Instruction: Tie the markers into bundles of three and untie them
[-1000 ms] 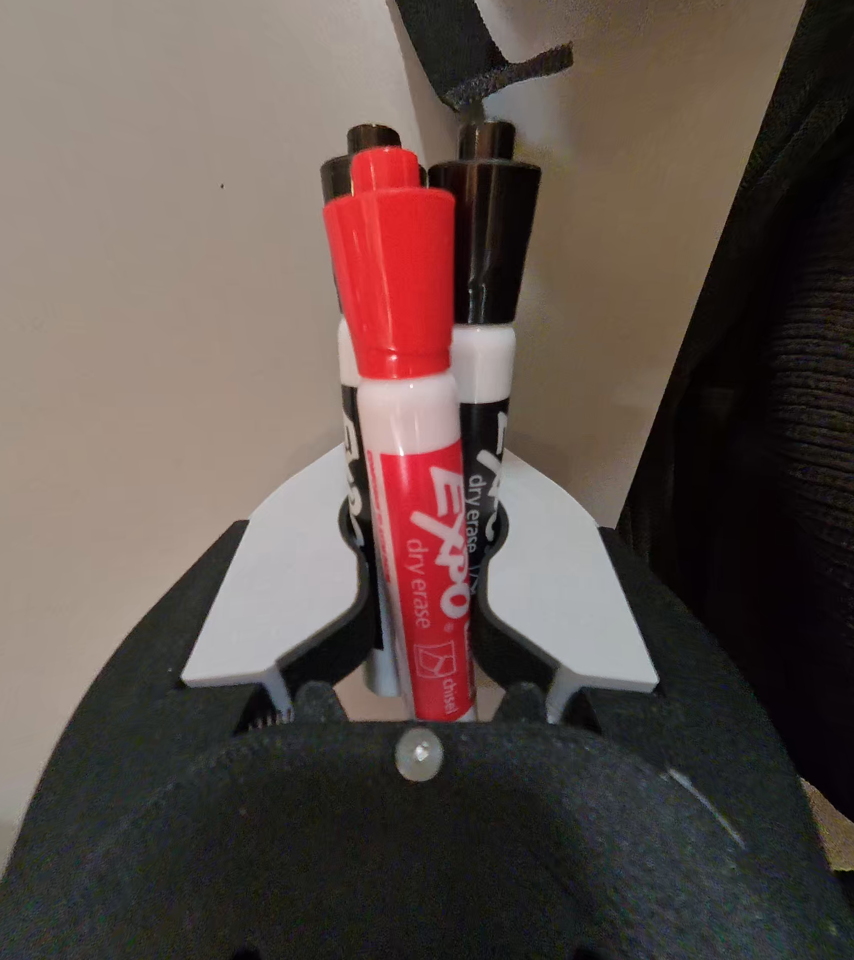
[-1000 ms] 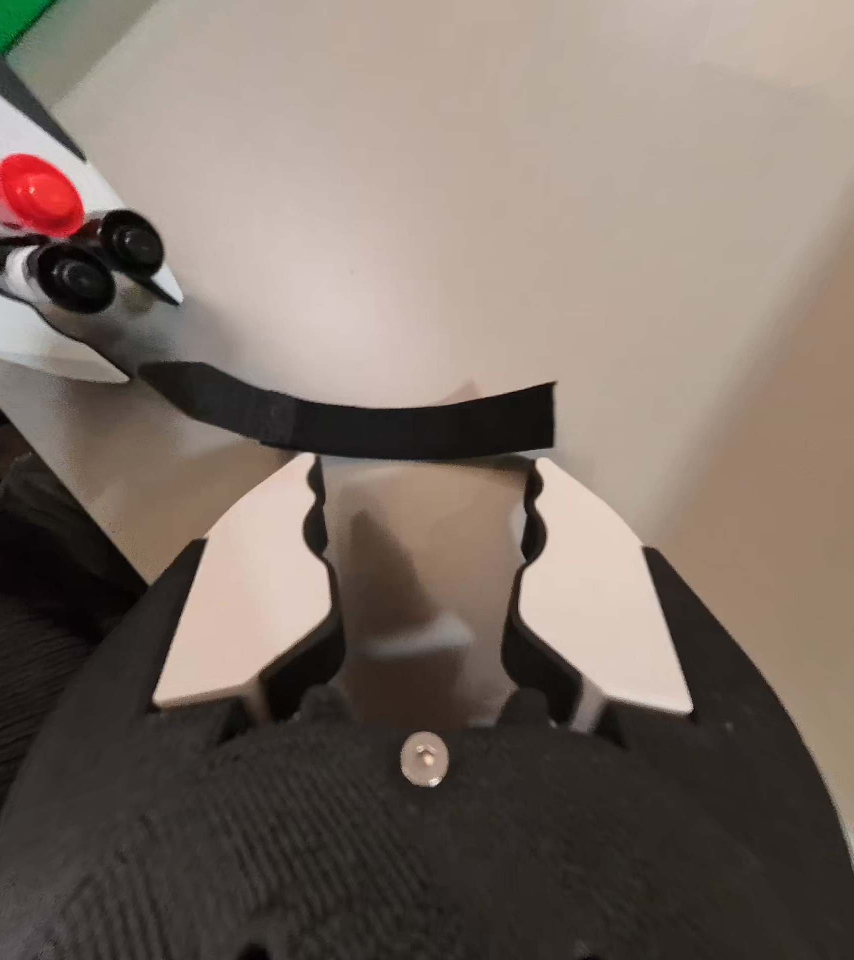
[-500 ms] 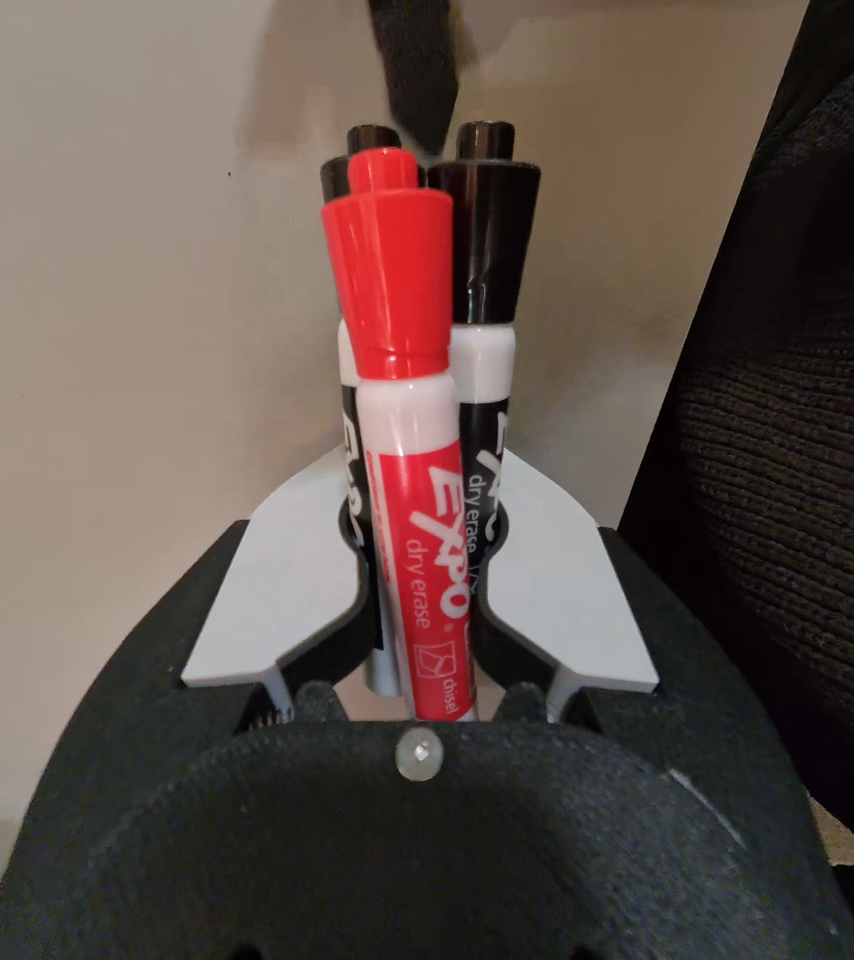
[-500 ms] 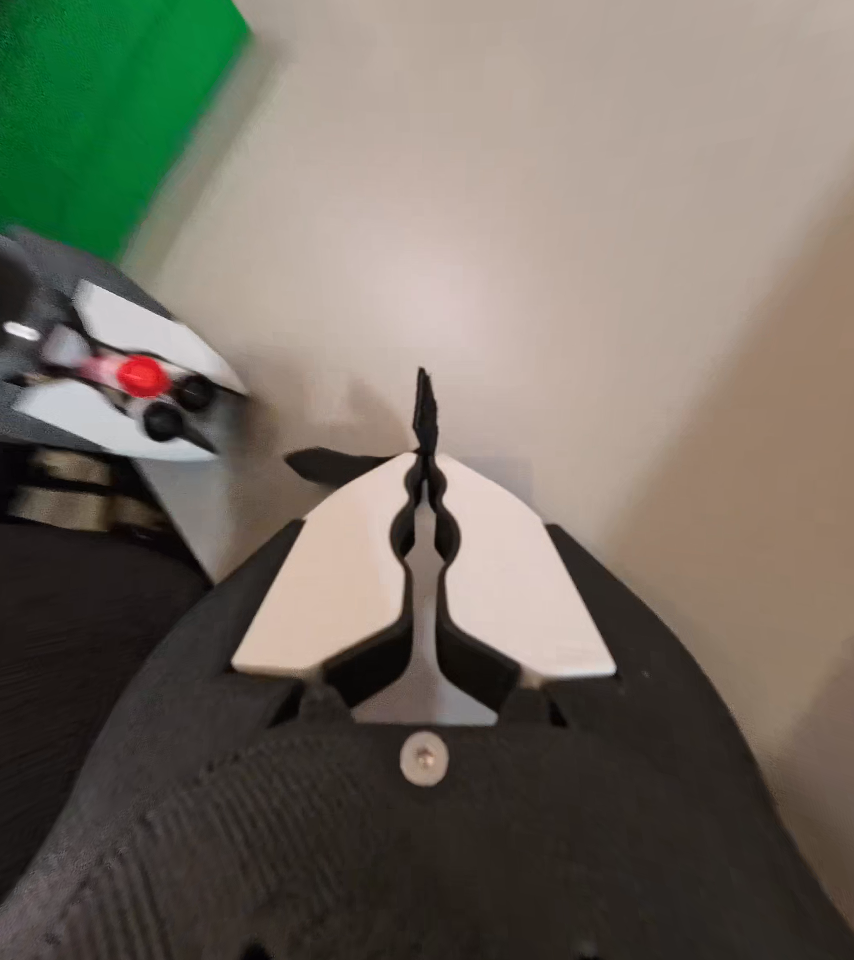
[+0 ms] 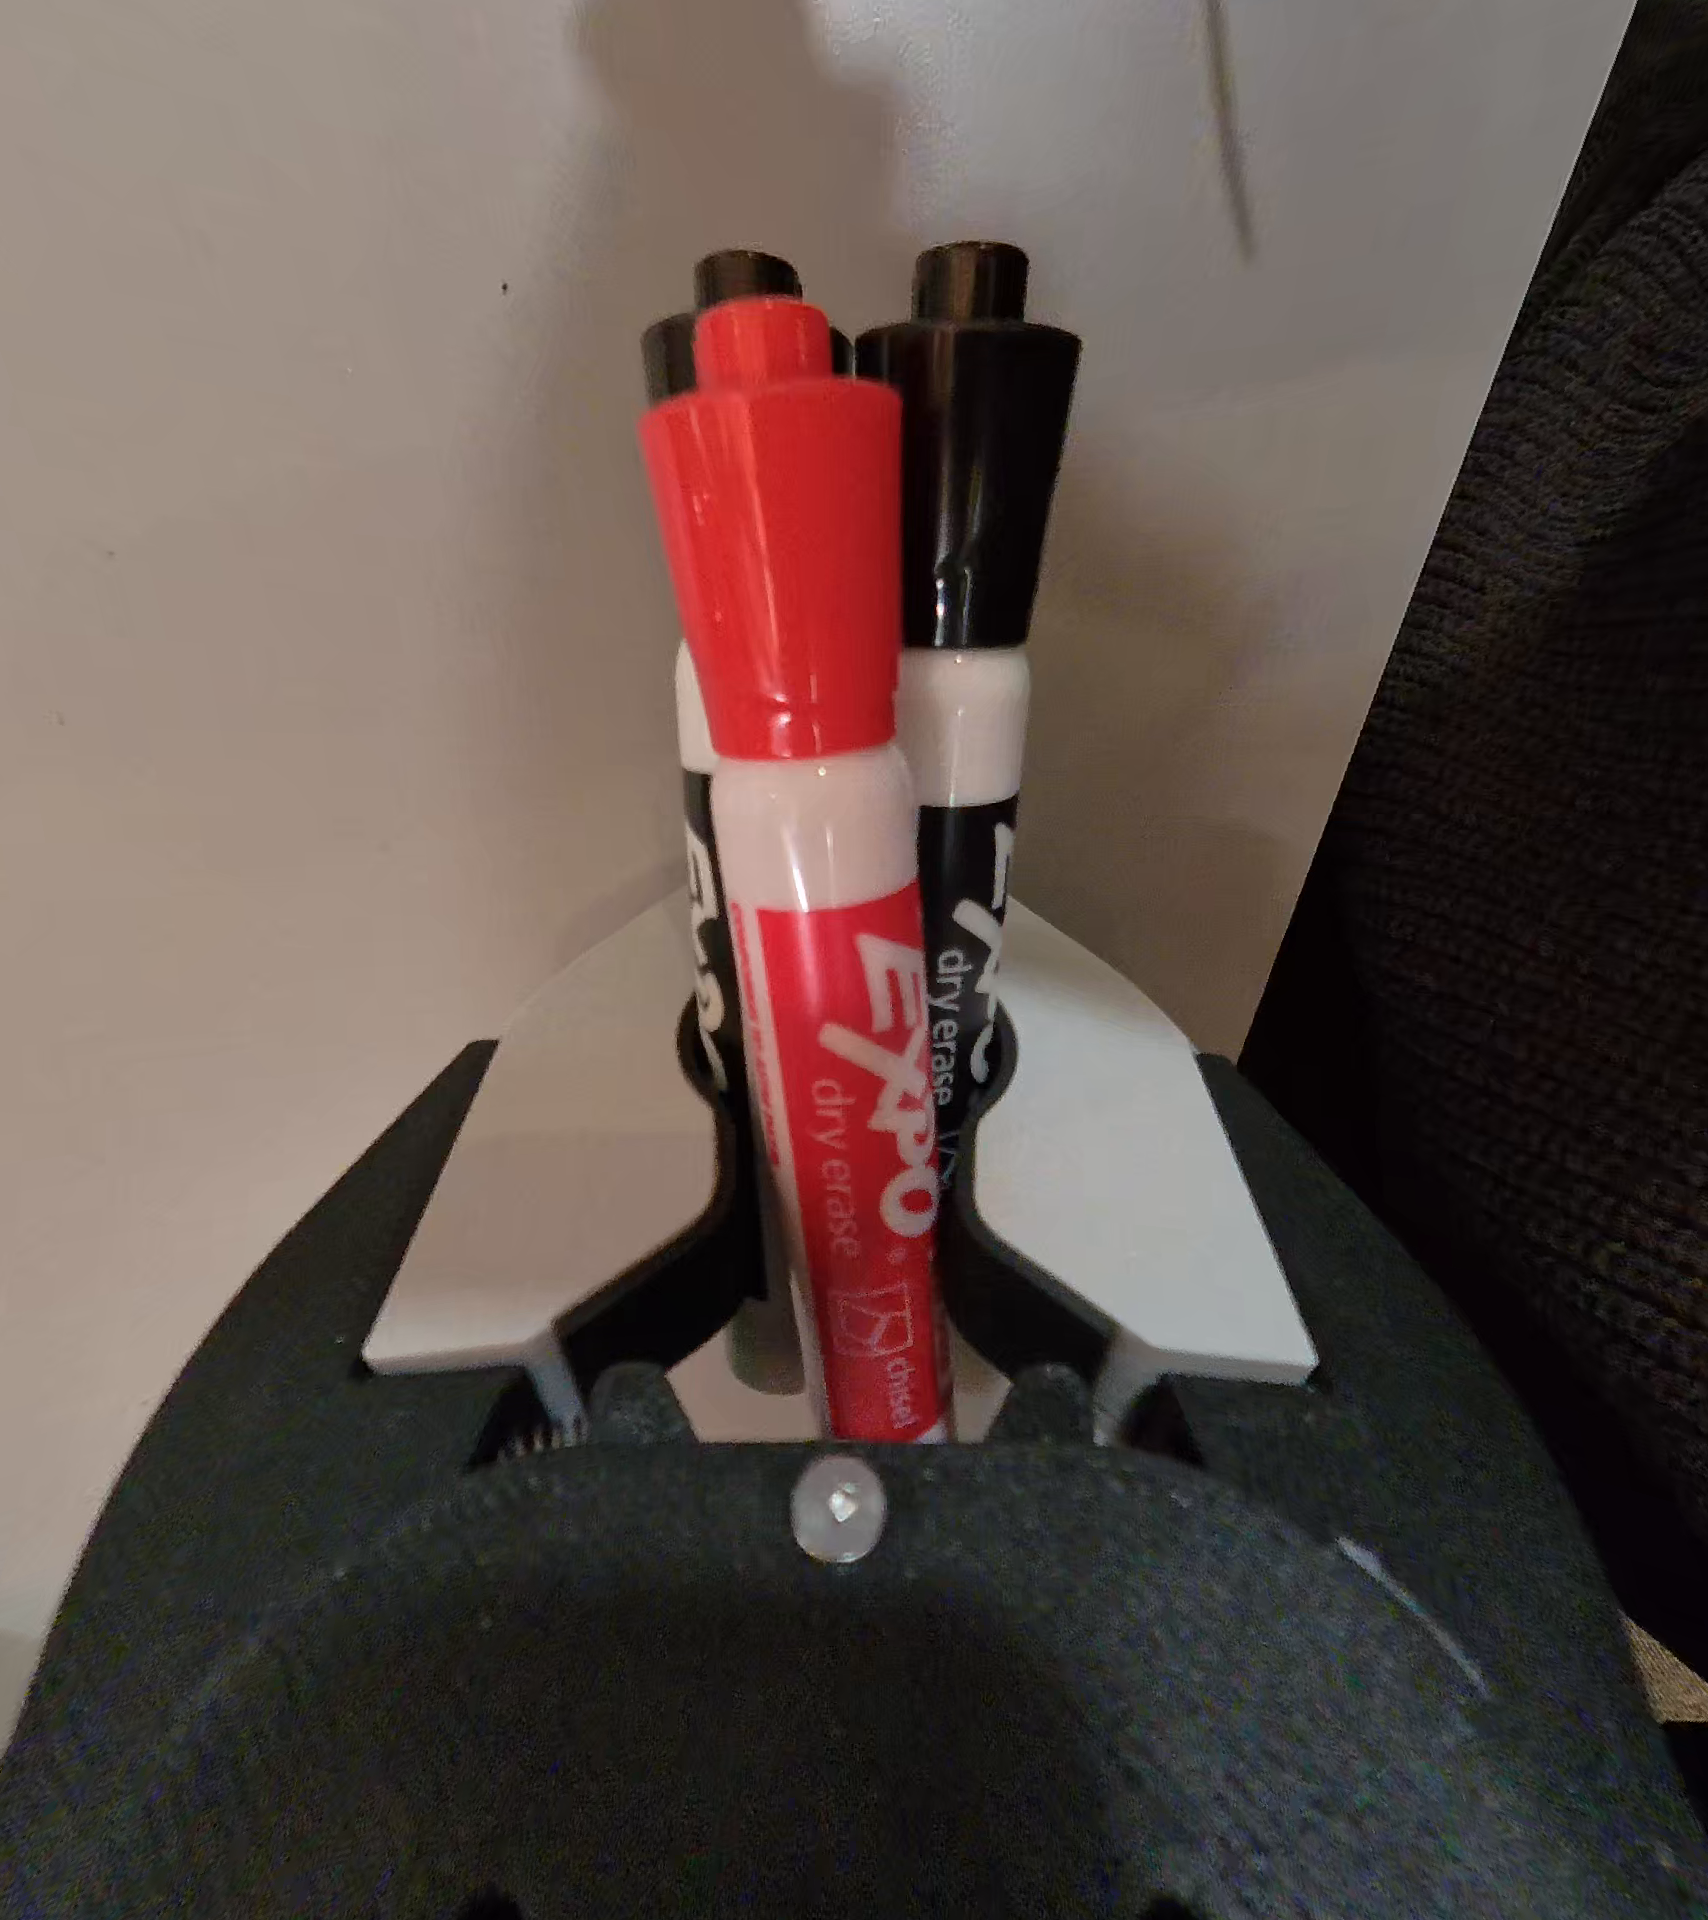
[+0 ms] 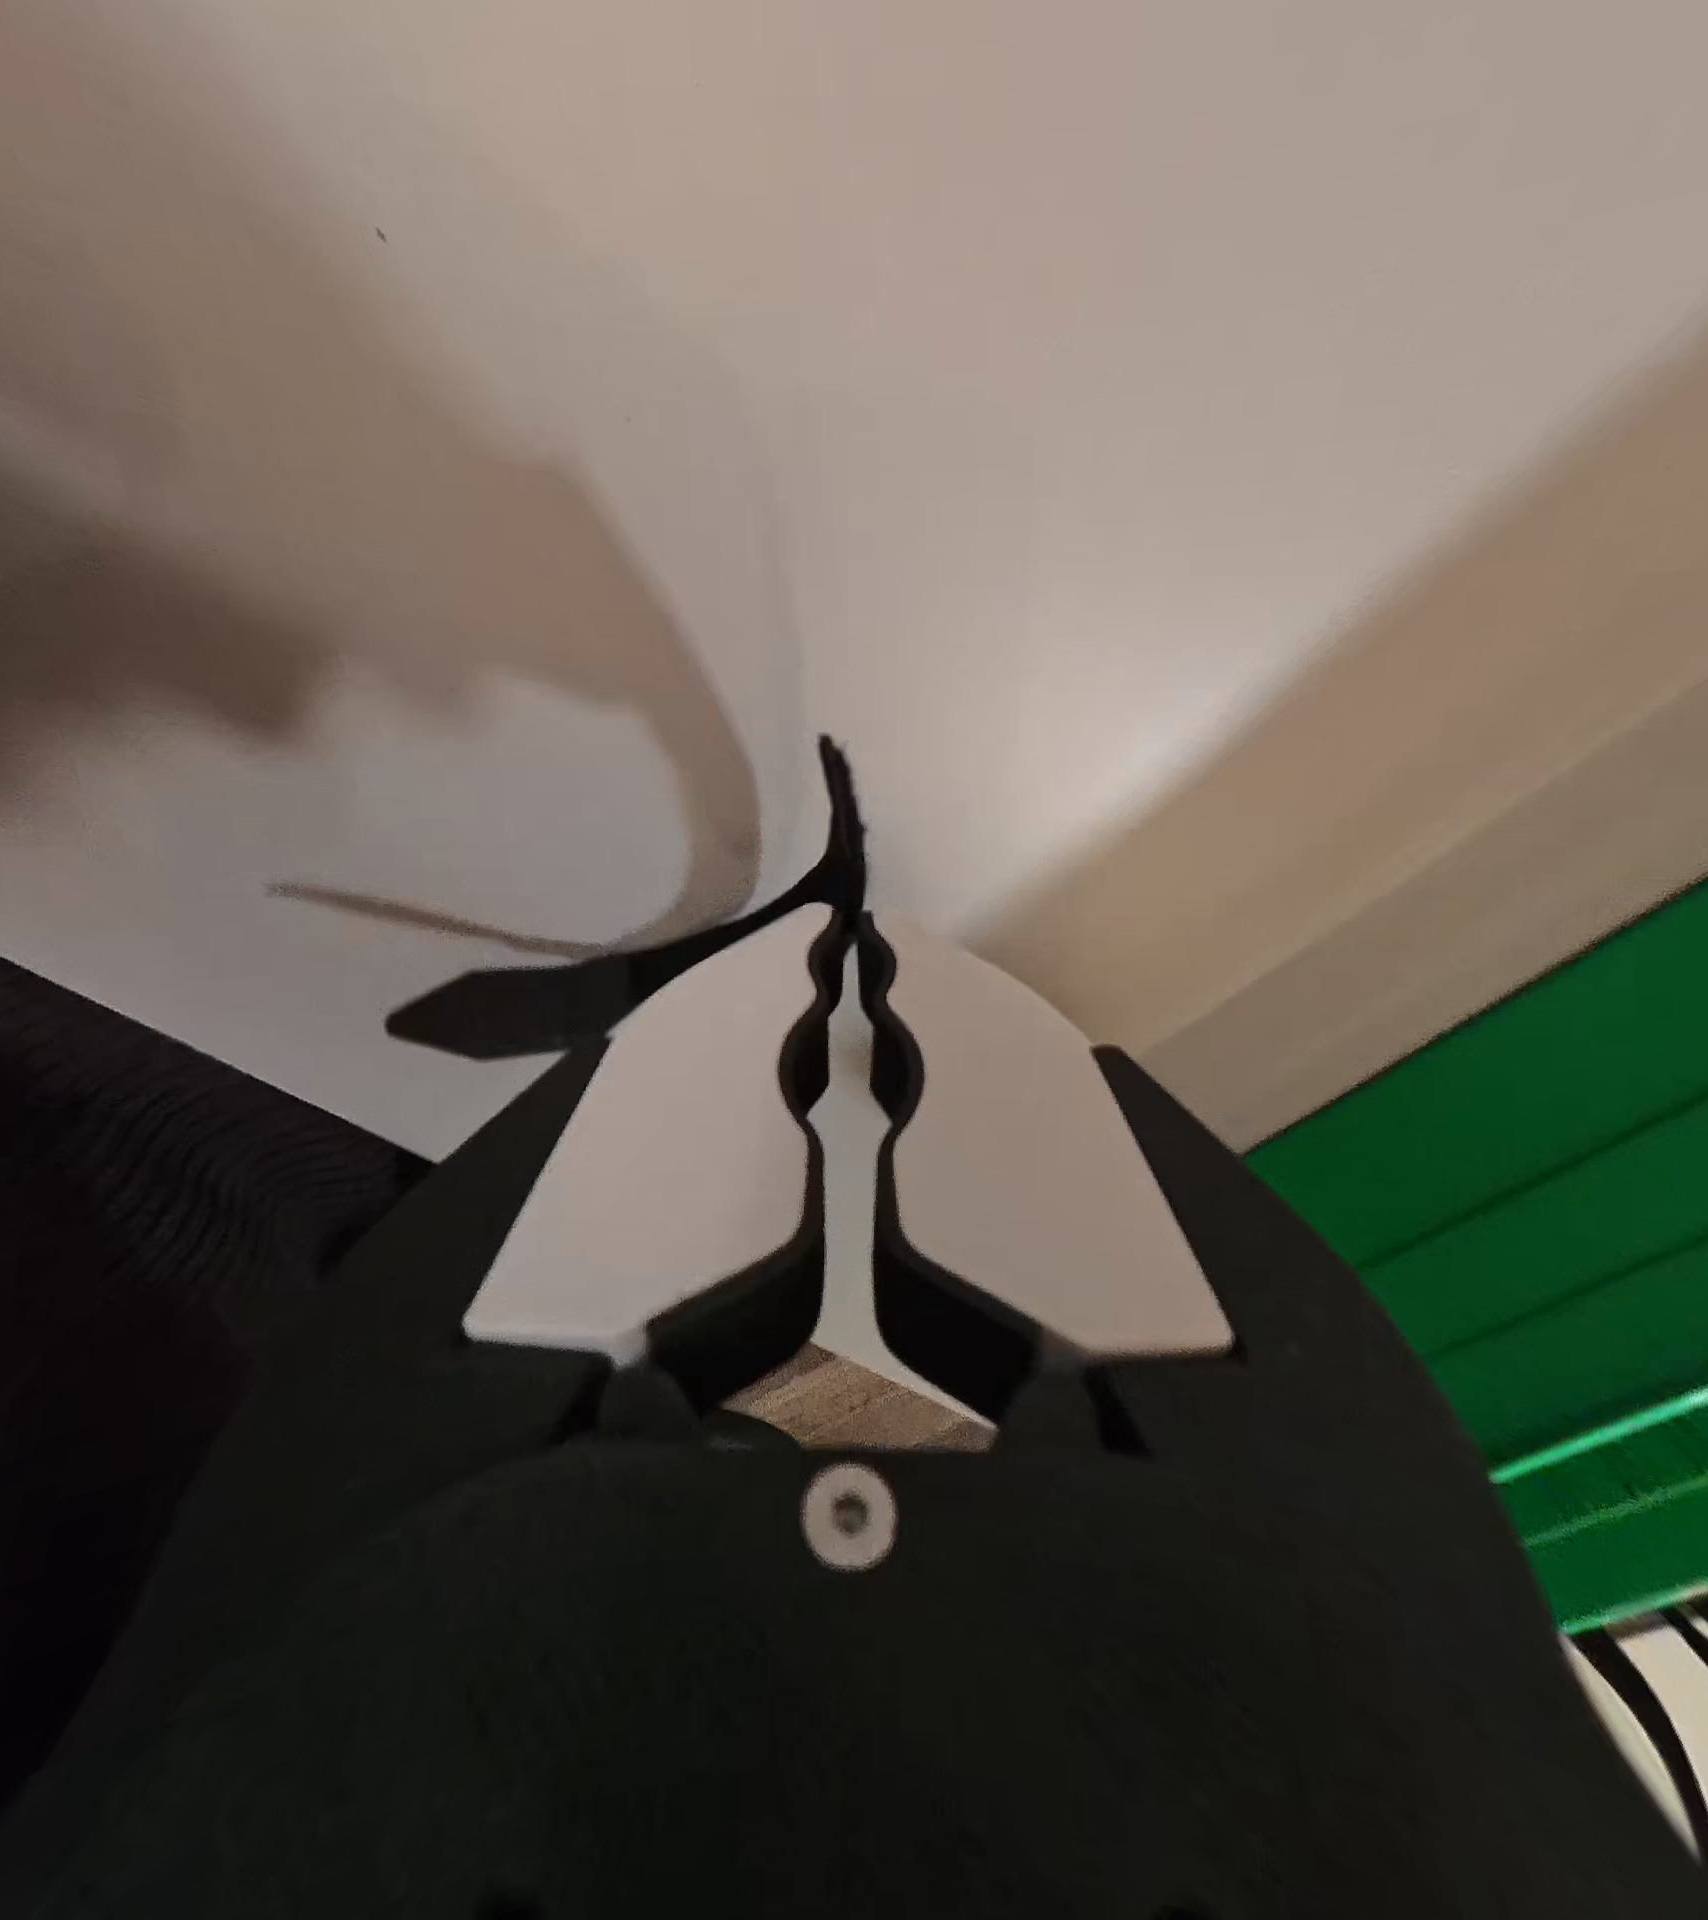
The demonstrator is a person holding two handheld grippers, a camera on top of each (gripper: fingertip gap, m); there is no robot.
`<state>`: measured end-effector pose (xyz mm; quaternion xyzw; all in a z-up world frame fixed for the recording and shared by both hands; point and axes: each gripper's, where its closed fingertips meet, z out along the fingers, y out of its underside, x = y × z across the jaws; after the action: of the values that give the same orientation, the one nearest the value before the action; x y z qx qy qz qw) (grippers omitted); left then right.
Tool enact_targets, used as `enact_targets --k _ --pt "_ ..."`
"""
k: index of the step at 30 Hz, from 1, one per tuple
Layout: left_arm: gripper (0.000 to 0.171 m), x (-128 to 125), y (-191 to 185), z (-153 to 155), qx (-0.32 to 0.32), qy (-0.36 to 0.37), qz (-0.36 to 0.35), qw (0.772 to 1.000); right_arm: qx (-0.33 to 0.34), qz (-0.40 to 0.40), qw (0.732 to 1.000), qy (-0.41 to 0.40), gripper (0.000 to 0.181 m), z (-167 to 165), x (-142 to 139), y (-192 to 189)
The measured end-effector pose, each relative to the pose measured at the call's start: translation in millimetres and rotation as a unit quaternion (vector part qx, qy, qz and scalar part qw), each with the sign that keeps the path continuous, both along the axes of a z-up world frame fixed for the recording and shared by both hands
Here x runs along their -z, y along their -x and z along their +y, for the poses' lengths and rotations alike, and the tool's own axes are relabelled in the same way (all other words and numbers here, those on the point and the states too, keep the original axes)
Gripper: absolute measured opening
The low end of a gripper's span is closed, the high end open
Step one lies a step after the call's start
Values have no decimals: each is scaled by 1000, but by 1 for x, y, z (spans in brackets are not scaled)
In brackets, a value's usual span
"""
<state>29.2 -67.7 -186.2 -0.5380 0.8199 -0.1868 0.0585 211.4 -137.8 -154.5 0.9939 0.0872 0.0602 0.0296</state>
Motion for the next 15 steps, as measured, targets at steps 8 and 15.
enact_targets --k 8,15 --pt "44 0 1 0 0 6 -2 1000 -18 113 992 -54 21 15 2 34" --pt "44 0 1 0 0 8 -2 1000 -173 182 941 -225 50 5 -22 34"
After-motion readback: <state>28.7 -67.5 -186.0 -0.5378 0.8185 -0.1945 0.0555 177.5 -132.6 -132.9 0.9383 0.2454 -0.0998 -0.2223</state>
